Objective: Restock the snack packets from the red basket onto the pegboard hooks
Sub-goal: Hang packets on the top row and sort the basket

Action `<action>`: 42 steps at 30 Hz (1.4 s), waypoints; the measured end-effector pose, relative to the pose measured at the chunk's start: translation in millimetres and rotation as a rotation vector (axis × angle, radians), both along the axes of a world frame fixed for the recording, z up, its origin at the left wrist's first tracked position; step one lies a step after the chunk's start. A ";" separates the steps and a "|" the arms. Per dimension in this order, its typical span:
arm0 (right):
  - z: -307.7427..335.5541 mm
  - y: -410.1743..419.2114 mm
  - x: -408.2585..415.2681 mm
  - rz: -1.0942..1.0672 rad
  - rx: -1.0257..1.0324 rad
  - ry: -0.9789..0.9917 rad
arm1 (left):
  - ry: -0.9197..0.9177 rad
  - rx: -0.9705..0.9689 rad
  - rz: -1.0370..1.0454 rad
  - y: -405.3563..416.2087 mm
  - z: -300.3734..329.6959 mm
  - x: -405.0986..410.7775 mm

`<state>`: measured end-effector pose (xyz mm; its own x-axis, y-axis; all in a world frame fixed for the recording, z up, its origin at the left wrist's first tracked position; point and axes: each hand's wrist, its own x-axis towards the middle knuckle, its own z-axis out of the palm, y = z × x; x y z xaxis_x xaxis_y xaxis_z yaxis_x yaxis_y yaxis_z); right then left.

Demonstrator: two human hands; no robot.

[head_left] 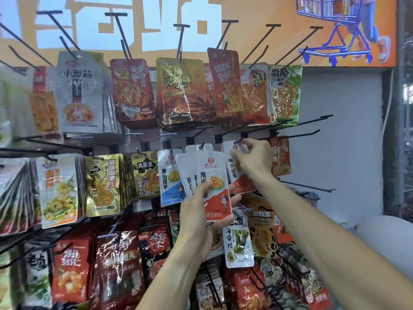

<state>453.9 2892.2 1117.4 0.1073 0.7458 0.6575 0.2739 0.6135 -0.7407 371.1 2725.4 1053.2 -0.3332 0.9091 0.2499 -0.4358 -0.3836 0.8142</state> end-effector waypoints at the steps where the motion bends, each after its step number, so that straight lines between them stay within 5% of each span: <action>1: -2.2 -2.6 0.9 -0.048 0.026 0.001 | -0.004 0.000 -0.001 0.8 -0.4 -1.2; 3: -14.9 -21.5 7.3 -0.033 0.074 0.080 | 0.000 -0.009 0.023 3.1 -1.6 -3.2; 7: -42.6 -67.6 7.7 0.499 -0.155 0.354 | 0.010 -0.036 0.175 13.7 -5.0 1.6; 14: -24.9 -44.9 16.4 0.445 -0.125 0.568 | -0.032 -0.023 0.173 18.2 -7.0 5.8; 21: -10.6 -20.9 18.8 0.306 0.046 0.403 | 0.005 0.022 0.238 11.4 -5.3 1.9; 42: -2.9 12.5 8.0 0.151 0.041 0.165 | 0.055 0.018 0.209 2.6 -1.5 -0.6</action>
